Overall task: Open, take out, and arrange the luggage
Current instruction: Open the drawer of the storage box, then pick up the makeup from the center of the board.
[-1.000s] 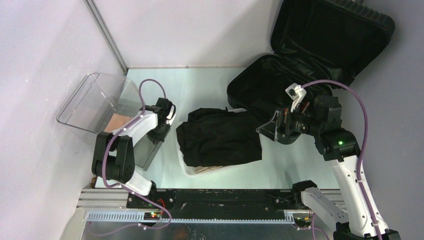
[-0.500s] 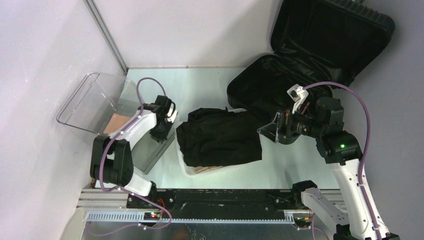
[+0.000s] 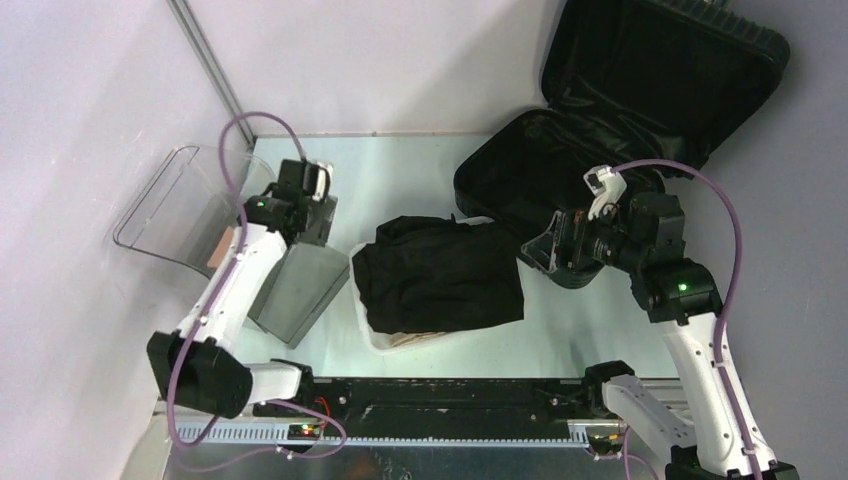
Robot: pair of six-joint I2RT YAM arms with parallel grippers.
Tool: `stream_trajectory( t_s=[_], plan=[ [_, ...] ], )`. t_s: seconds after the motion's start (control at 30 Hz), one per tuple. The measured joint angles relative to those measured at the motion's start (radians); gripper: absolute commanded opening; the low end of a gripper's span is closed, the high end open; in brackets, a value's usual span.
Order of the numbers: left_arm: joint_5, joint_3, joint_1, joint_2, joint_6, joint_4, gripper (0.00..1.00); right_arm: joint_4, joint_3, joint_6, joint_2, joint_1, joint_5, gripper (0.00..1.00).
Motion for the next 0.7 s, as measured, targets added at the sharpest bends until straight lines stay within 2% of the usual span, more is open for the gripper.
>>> stream_trajectory(
  t_s=[0.03, 0.1, 0.27, 0.37, 0.47, 0.7],
  plan=[
    [-0.003, 0.039, -0.001, -0.01, -0.001, 0.001, 0.96, -0.001, 0.0, 0.006, 0.005, -0.005, 0.025, 1.0],
    [0.0, 0.124, -0.003, -0.036, -0.016, 0.016, 0.99, -0.002, 0.0, 0.024, 0.023, -0.021, 0.079, 1.0],
    [0.048, 0.249, -0.006, -0.1, -0.034, 0.021, 1.0, 0.003, 0.0, 0.053, 0.076, -0.061, 0.224, 1.0],
    [0.097, 0.255, -0.007, -0.155, -0.042, 0.044, 1.0, 0.017, 0.0, 0.043, 0.129, -0.087, 0.335, 0.99],
    [0.159, 0.193, -0.009, -0.237, -0.04, 0.109, 1.0, 0.049, 0.0, 0.006, 0.208, -0.119, 0.414, 0.98],
    [0.224, -0.129, -0.013, -0.487, -0.085, 0.404, 1.0, 0.175, -0.002, -0.116, 0.422, -0.233, 0.523, 0.82]
  ],
)
